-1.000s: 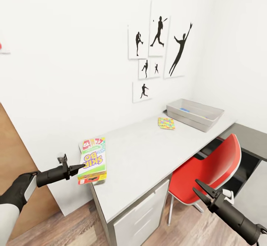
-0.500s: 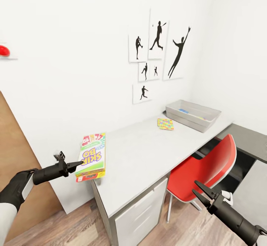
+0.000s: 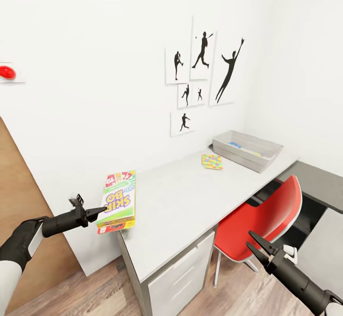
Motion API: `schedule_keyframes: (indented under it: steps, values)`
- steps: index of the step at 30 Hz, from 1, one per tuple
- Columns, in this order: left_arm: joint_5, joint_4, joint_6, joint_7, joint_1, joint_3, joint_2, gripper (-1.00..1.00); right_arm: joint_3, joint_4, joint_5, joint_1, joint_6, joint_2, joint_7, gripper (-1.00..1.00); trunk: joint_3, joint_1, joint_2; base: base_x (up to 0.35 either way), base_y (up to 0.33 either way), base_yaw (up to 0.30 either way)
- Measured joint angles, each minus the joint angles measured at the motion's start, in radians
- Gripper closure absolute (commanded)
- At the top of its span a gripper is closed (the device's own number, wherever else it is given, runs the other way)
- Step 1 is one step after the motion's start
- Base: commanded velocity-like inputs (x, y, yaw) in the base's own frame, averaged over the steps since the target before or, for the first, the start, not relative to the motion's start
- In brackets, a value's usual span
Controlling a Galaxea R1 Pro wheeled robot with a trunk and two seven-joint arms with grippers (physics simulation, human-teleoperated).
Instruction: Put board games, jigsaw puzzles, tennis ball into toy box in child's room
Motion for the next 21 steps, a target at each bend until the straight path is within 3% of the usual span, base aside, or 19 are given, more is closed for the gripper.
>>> schedule_keyframes:
  steps: [11,21]
  values:
    - [-0.001,0.000,0.000,0.000,0.000,0.000,0.000,1.00,0.001,0.000,0.008,0.000,0.000,0.011,-0.001,-1.00,0.035,-0.042,0.077,-0.026,0.000,-0.004]
    - [-0.001,-0.001,0.000,0.000,0.000,0.000,0.000,1.00,0.001,-0.001,0.009,0.000,-0.001,0.014,-0.001,-1.00,0.076,-0.081,0.147,-0.008,0.000,-0.160]
